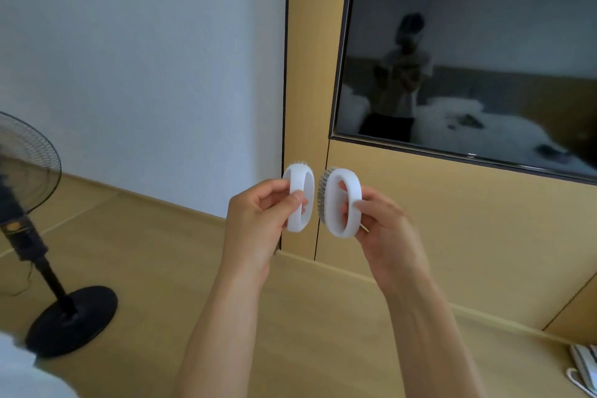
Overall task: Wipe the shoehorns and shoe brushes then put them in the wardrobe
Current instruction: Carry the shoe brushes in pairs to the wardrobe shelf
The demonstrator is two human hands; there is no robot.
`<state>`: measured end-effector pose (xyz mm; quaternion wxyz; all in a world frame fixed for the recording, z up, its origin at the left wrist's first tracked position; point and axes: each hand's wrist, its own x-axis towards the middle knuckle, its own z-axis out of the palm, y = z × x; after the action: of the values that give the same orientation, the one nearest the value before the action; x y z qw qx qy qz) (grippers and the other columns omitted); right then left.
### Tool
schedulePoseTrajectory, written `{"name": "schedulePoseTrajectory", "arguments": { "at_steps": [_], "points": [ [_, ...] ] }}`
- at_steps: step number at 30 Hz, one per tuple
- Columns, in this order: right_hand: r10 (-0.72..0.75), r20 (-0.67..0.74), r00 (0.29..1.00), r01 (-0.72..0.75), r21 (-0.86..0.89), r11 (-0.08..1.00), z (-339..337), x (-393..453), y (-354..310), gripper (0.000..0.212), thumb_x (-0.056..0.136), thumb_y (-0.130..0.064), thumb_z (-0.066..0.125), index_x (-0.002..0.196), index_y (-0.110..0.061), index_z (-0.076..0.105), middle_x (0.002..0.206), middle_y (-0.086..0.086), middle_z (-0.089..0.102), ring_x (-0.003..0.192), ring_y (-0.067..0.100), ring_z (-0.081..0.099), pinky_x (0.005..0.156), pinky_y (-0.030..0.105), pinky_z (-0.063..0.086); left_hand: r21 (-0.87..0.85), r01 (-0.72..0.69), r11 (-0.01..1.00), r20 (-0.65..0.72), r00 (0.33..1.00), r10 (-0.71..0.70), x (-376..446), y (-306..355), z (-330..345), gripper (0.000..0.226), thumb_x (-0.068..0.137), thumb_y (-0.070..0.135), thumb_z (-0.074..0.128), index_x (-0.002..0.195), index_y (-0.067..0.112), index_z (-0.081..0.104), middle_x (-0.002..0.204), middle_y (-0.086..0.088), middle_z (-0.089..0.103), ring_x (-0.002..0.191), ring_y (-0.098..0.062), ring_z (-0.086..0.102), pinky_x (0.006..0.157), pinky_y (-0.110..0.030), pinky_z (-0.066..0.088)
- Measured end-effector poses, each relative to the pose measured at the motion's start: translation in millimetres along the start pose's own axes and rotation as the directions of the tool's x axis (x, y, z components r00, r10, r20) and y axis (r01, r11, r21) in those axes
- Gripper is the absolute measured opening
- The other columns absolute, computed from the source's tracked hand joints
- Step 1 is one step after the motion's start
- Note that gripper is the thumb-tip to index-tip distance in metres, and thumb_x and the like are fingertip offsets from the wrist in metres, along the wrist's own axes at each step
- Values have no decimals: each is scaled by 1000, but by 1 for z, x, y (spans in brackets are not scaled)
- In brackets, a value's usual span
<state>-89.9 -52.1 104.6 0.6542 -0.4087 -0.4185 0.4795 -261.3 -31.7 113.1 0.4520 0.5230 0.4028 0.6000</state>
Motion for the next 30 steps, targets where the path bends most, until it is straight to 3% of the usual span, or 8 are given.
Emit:
{"name": "schedulePoseTrajectory", "arguments": {
  "at_steps": [10,14,21,28,30],
  "points": [
    [-77,66,995,78,-10,997,50,218,37,23,97,-10,56,112,-8,74,103,12,69,94,19,64,85,31,50,4,-29,1000,-9,1000,30,220,-38,-11,14,85,16,71,95,24,76,87,2,76,90,-16,71,85,-44,58],
    [-79,93,992,78,17,997,81,294,56,22,96,-11,60,113,-10,74,104,9,72,94,17,67,80,26,53,26,-43,999,-44,998,44,294,-49,-30,13,86,14,70,91,25,76,84,1,76,88,-17,71,84,-45,58],
    [-7,189,982,-11,93,996,134,412,107,23,94,-12,63,115,-9,73,113,17,71,103,24,67,94,37,53,110,-62,992,-151,985,79,398,-79,-71,12,86,14,69,88,24,76,82,0,75,86,-17,71,76,-36,60],
    [17,383,924,-72,129,989,184,541,162,21,93,-12,64,111,-12,75,97,9,70,95,20,67,85,31,55,179,-60,982,-309,944,114,503,-117,-105,13,87,12,69,90,22,76,81,-3,75,82,-19,71,70,-33,59],
    [20,441,897,-85,128,988,199,583,174,21,93,-11,64,111,-13,75,96,10,68,95,20,67,86,32,55,187,-65,980,-360,924,130,538,-123,-114,12,87,10,69,91,19,76,82,-5,75,81,-21,71,73,-40,61]
  ]
}}
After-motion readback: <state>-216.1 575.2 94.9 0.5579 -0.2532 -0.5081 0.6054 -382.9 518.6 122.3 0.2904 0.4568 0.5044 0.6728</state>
